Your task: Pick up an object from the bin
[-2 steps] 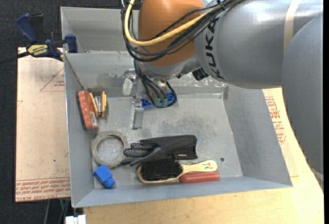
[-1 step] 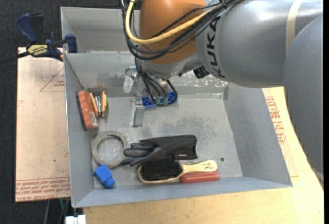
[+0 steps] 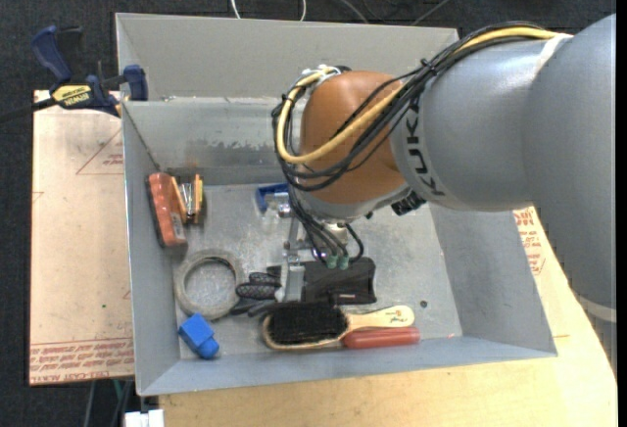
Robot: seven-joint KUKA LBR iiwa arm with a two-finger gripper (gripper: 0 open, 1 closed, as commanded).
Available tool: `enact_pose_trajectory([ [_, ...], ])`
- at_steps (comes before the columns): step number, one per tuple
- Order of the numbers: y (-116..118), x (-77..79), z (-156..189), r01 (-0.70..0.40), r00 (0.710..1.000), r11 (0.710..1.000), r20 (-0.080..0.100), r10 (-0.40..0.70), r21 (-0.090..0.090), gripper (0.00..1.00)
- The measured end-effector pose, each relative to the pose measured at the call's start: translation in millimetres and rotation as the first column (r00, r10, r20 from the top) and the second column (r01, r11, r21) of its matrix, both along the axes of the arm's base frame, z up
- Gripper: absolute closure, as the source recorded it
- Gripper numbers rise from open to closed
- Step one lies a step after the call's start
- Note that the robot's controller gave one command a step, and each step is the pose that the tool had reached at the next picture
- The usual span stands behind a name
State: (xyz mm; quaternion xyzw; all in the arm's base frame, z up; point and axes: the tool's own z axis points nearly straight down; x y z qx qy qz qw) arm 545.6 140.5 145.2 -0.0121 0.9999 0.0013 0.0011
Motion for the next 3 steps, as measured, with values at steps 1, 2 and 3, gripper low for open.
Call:
enact_pose_trajectory([
  [1, -45.2, -30.5, 11.1, 0.224, 0.975, 0.975, 0.005, -0.224, 0.006, 0.0],
  [2, -49.4, -39.4, 2.2, 0.09, 0.996, 0.996, 0.002, -0.09, 0.003, 0.0],
  [3, -66.8, -50.1, -65.3, 0.267, 0.964, 0.964, 0.009, -0.267, 0.009, 0.0],
])
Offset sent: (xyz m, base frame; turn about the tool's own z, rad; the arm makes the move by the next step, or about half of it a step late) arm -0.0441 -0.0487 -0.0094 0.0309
